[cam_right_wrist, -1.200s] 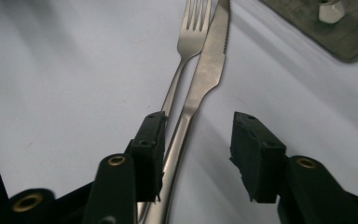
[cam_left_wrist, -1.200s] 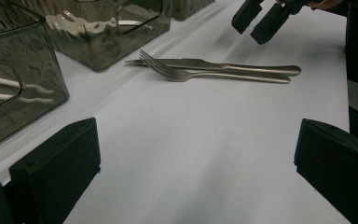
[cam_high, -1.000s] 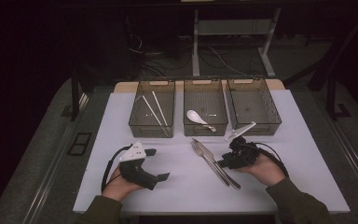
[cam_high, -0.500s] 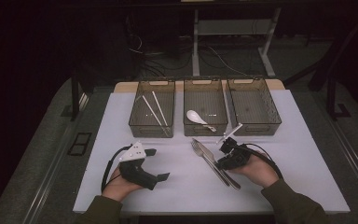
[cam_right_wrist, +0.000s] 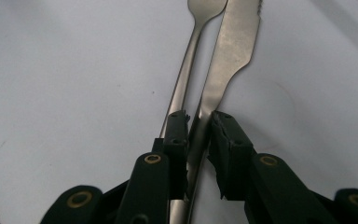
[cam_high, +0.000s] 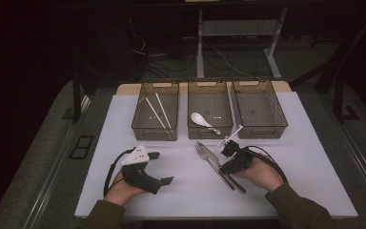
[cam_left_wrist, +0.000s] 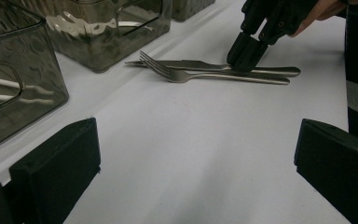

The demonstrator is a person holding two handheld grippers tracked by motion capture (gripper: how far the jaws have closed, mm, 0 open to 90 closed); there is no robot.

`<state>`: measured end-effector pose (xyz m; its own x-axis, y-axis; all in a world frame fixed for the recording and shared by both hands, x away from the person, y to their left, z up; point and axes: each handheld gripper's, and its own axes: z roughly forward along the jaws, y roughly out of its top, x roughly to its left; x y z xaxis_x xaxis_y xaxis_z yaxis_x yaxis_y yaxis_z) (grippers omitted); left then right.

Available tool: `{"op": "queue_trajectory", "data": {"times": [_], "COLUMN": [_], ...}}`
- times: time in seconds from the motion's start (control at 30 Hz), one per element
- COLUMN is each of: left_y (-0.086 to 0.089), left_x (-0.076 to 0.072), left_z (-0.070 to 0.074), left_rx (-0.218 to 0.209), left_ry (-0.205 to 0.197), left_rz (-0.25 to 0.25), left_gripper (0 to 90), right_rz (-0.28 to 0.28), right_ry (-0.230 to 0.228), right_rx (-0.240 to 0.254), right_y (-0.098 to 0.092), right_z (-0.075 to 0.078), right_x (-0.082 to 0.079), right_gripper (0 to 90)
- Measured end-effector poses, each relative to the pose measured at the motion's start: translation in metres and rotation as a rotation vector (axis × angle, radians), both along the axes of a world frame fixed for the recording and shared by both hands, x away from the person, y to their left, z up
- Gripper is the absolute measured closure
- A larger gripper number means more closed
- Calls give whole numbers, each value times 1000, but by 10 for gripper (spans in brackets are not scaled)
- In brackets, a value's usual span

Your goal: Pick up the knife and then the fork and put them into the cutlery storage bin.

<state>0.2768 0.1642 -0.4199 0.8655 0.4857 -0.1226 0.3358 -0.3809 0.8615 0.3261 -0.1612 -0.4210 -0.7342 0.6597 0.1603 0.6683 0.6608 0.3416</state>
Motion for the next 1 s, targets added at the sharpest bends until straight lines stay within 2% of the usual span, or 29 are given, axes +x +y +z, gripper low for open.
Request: {"op": "queue_trajectory", "data": {"times": [0.17,0.37,0.73,0.9,1.0], "left_y": [0,0,-1,-2,-2], "left_x": [0,0,0,0,0], "left_z": [0,0,0,0,0], "left_rx": [-1,-1,0,3,4], "left_ry": [-1,-1,-1,1,0], "left_rz": [0,-1,-3,-6,-6], "left_gripper": [0,0,0,0,0], "right_rz": [4,-4,-9,-10,-19], "right_ry": [11,0,25,21,20], "right_rx": [-26,-104,-141,-168,-165], "right_y": [3,10,16,19,19], "right_z": [1,0,1,1,1], "right_x": [2,3,6,6,6], "right_gripper": [755,742,741,750,773]}}
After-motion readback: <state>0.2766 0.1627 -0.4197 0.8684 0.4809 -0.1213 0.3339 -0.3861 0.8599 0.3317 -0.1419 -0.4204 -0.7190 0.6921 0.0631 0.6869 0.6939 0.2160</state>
